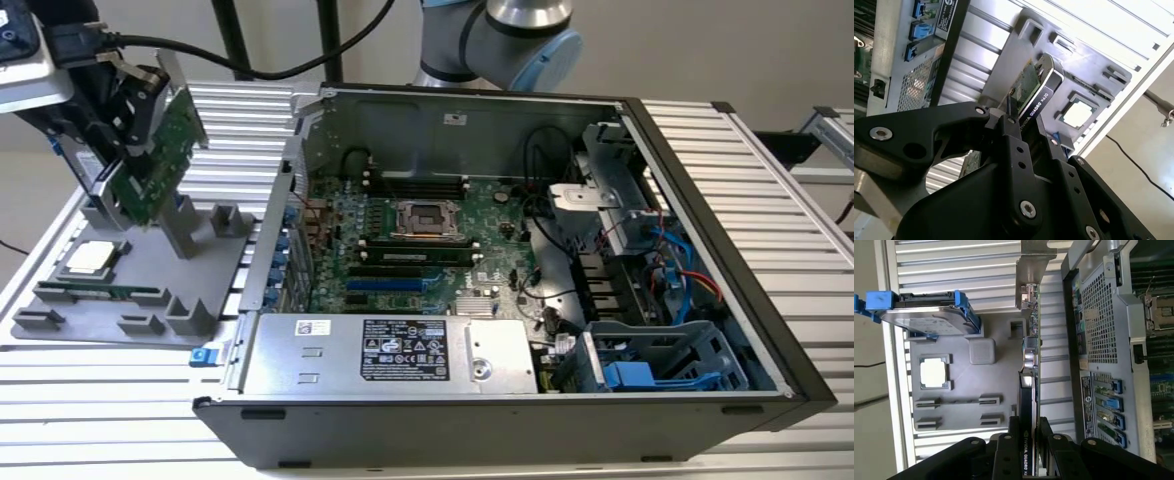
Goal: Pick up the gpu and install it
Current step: 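Pick up the gpu and move the gpu toward the slot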
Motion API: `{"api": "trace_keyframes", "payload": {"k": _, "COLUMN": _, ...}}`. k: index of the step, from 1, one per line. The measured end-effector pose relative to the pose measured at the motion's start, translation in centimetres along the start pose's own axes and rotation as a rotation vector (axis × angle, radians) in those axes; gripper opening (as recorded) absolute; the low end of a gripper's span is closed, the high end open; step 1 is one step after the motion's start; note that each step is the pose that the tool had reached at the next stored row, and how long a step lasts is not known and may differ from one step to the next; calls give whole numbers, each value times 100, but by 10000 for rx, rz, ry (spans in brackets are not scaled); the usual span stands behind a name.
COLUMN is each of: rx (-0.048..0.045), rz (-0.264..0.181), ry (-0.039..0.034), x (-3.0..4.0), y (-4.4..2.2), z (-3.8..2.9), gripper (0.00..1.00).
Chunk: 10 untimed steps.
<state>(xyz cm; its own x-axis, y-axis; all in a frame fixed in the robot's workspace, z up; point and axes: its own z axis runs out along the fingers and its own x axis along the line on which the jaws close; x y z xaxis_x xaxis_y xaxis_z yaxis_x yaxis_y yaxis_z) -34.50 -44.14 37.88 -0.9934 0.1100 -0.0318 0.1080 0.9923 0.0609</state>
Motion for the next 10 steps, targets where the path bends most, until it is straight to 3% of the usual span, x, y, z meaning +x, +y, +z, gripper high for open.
{"api": "trace_keyframes", "payload": {"k": 10, "rx": -33, "rz": 1, "ry": 4, "x": -4, "y": 7, "z": -113, "gripper": 0}}
